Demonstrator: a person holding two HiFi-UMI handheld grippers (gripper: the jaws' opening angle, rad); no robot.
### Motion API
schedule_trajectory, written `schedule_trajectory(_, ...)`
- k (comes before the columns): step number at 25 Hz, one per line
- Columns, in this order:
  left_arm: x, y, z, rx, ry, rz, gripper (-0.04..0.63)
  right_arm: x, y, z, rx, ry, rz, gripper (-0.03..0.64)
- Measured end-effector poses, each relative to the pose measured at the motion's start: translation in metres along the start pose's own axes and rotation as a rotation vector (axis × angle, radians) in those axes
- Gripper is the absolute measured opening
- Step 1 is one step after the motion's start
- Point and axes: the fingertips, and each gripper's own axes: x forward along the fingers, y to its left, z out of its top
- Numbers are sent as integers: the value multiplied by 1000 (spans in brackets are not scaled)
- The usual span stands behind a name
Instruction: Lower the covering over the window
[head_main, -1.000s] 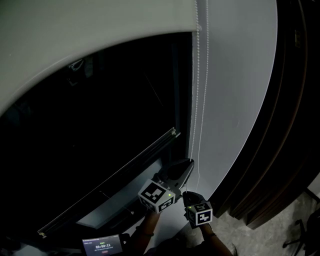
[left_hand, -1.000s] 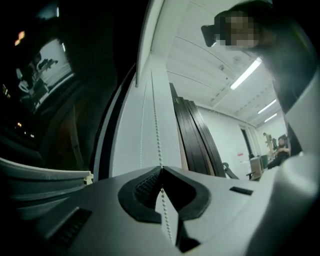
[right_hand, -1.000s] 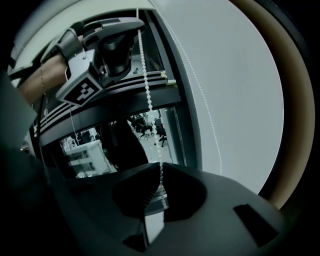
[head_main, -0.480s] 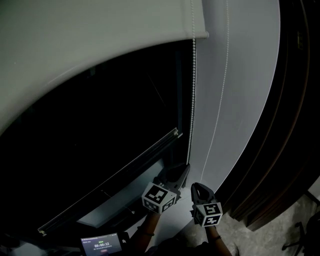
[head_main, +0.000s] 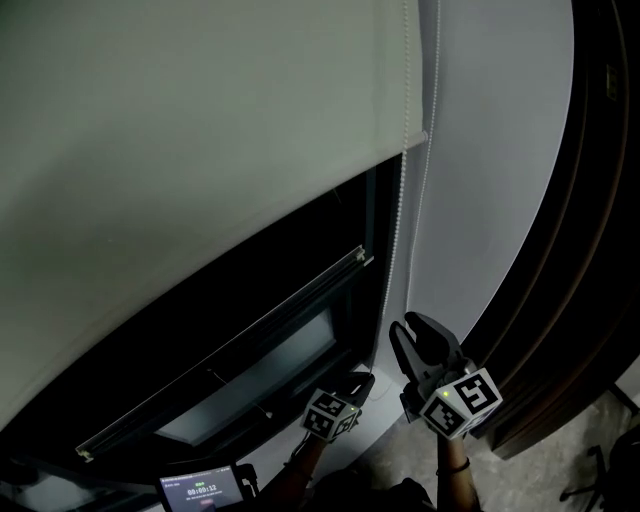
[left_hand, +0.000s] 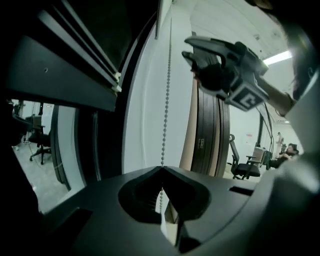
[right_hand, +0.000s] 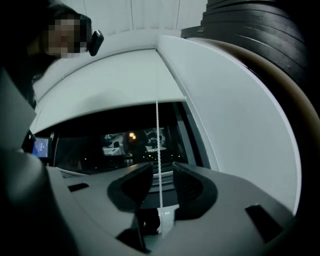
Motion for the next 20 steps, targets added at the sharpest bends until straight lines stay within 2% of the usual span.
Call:
schedule_trajectory(4, 1, -7, -44, -38, 98, -7, 3, 18, 14, 11, -77, 22, 78, 109)
schedule_trajectory(8, 3, -15, -64, -62, 122, -19, 3, 29, 23, 24, -117, 11, 111, 109)
schedule_trajectory(10, 5, -17, -65, -58, 123, -24, 3, 32, 21, 28, -155, 4, 72, 107)
schedule_trajectory(11, 5, -18, -66, -55, 124, -26, 3, 33, 18, 30, -163, -6, 50, 81)
schedule_trajectory(12, 5, -18, -67, -59, 123, -26, 3, 33, 17, 31, -158, -17, 36, 19)
schedule_trajectory(15, 2, -18, -68, -84, 122, -35, 5, 30, 15, 28, -125, -11, 21, 12)
schedule_trajectory(17, -2, -22, -63, -59, 126, -57, 5, 29, 13, 30, -125, -27, -1, 12)
schedule_trajectory(18, -3, -23, -56, -47, 109, -65, 5, 29, 11, 32, -123, -44, -14, 12)
schedule_trajectory(20, -8, -22, -33, -63, 24, -69, 37, 26, 6, 34, -112, -65, -37, 12)
